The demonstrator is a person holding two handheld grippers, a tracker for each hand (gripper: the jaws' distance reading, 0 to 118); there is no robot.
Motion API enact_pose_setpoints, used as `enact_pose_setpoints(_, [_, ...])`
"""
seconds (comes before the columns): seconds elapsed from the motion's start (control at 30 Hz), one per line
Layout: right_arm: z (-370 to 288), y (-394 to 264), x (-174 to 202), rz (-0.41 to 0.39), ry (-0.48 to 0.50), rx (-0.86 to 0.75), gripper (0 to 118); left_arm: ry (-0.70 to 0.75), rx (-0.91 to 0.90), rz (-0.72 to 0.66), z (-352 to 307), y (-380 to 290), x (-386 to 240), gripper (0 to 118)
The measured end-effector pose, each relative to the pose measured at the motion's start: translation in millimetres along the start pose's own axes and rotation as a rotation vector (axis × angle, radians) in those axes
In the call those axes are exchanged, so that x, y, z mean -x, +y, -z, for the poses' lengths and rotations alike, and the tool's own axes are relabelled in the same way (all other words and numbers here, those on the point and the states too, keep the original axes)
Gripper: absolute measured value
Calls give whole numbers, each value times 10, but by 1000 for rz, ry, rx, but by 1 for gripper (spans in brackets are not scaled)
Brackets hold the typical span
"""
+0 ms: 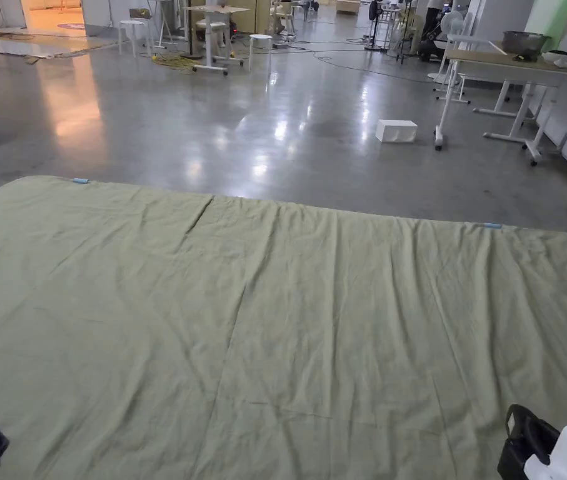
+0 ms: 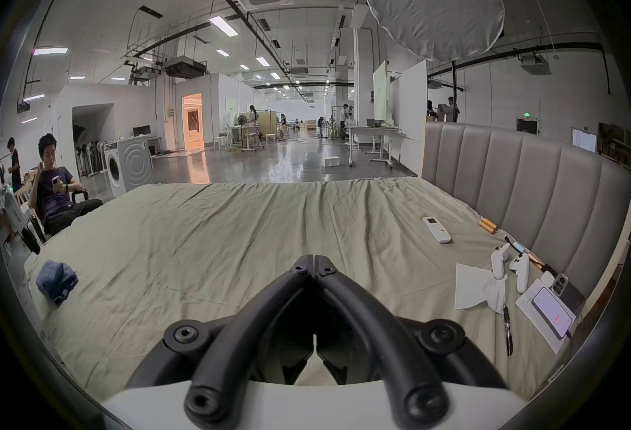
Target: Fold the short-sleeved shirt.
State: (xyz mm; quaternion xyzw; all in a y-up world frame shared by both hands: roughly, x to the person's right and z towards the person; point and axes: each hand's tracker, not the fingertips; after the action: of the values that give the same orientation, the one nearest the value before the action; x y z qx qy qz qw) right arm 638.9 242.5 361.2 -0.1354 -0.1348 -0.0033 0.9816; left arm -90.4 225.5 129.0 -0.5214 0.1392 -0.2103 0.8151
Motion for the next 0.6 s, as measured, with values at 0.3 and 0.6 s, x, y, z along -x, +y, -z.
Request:
enact_pose_setpoints(0.3, [-4, -51, -18, -9, 3, 11, 0, -30, -271, -39, -489, -42, -771, 56])
enact_pose_setpoints(0.6, [50, 7, 89, -54, -6, -40, 0, -339, -648, -150, -1363, -201, -2155, 56])
